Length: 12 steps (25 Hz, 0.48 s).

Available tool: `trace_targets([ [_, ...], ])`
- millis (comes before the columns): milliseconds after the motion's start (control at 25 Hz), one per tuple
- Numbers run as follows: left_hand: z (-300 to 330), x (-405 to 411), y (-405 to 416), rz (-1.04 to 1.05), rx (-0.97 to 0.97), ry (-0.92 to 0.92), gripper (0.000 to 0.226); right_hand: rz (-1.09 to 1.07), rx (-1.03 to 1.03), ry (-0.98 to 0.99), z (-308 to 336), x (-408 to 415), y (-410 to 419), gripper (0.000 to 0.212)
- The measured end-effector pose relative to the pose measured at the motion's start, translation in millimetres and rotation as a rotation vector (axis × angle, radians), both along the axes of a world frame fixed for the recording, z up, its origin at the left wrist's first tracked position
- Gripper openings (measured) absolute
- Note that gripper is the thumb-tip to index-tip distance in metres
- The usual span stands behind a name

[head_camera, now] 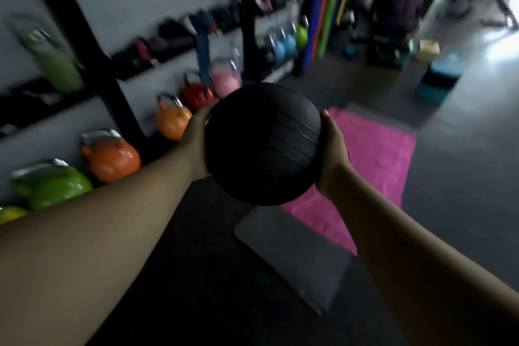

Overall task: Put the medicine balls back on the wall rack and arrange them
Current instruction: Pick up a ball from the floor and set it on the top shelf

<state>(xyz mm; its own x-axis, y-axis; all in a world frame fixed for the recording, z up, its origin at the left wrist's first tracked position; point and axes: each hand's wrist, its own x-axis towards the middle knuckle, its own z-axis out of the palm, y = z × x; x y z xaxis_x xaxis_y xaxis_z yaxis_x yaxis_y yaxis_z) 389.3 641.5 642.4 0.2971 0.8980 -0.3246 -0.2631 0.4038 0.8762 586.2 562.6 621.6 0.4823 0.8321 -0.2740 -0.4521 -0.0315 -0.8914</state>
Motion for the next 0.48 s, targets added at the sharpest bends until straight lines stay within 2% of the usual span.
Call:
trace_targets([
  [120,136,-67,19,0.062,0.24,-0.091,0.055,0.086,0.227,-0.03,134,-62,49,0.056],
  [200,212,-115,25,0.136,0.383,-0.126,0.056,0.147,0.355,-0.021,207,-107,79,0.055],
  [360,337,-216,33,0.271,0.624,-0.154,0.053,0.369,0.57,0.003,325,-206,124,0.058],
  [480,408,-286,35,0.348,0.777,-0.113,0.056,0.495,0.711,0.025,388,-278,150,0.058],
])
